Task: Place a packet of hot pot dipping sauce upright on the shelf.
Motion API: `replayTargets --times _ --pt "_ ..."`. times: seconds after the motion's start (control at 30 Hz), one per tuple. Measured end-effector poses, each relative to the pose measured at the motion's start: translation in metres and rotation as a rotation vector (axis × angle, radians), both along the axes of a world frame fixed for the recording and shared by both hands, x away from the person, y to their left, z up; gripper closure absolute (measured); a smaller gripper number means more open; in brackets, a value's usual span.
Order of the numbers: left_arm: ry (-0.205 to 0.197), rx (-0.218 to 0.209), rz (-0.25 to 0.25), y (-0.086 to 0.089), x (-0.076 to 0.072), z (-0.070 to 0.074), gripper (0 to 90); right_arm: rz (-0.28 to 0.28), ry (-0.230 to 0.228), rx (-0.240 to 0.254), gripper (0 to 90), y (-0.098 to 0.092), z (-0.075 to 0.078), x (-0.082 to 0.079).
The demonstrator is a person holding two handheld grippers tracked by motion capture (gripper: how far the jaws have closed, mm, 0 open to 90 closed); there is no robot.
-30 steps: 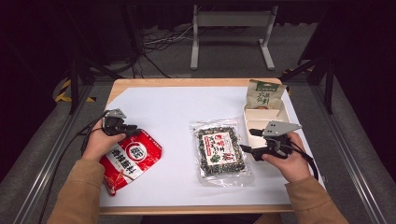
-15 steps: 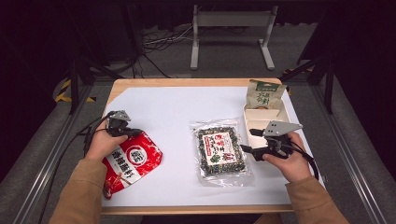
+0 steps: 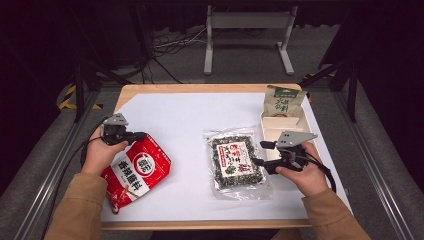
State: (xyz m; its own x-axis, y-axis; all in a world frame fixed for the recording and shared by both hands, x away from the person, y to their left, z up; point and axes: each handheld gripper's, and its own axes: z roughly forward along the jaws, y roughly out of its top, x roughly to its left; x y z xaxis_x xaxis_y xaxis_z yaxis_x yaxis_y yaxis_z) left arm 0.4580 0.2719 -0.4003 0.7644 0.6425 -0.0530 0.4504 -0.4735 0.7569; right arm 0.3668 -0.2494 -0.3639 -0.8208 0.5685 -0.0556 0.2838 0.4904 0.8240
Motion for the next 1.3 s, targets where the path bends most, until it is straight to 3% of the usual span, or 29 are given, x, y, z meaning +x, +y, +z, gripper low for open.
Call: replayTargets --times 0.23,0.3,0.43,0.63,0.87,1.13,1.3 --pt "-0.077 -0.064 0.046 0.012 -0.018 0.027 90.0 0.062 0.028 0.029 37.2 0.033 0.005 -0.005" --pt "-0.095 -0.095 0.064 0.017 -0.024 0.032 90.0 0.088 0.039 0.053 36.3 0.045 0.007 -0.006" --pt "-0.124 -0.150 0.089 0.026 -0.035 0.041 90.0 0.147 0.043 0.051 34.3 0.074 0.010 -0.009" --pt "-0.164 -0.176 0.129 0.032 -0.050 0.048 90.0 0.152 0.044 0.050 34.2 0.100 0.011 -0.013" --pt "-0.188 -0.208 0.139 0.032 -0.064 0.057 90.0 0.189 0.031 0.054 33.7 0.130 0.016 -0.022" --pt "-0.196 -0.227 0.145 0.033 -0.066 0.056 90.0 0.207 0.029 0.086 34.0 0.158 0.017 -0.029" --pt "-0.197 -0.246 0.152 0.034 -0.067 0.056 90.0 0.188 0.050 0.168 36.3 0.182 0.013 -0.033"
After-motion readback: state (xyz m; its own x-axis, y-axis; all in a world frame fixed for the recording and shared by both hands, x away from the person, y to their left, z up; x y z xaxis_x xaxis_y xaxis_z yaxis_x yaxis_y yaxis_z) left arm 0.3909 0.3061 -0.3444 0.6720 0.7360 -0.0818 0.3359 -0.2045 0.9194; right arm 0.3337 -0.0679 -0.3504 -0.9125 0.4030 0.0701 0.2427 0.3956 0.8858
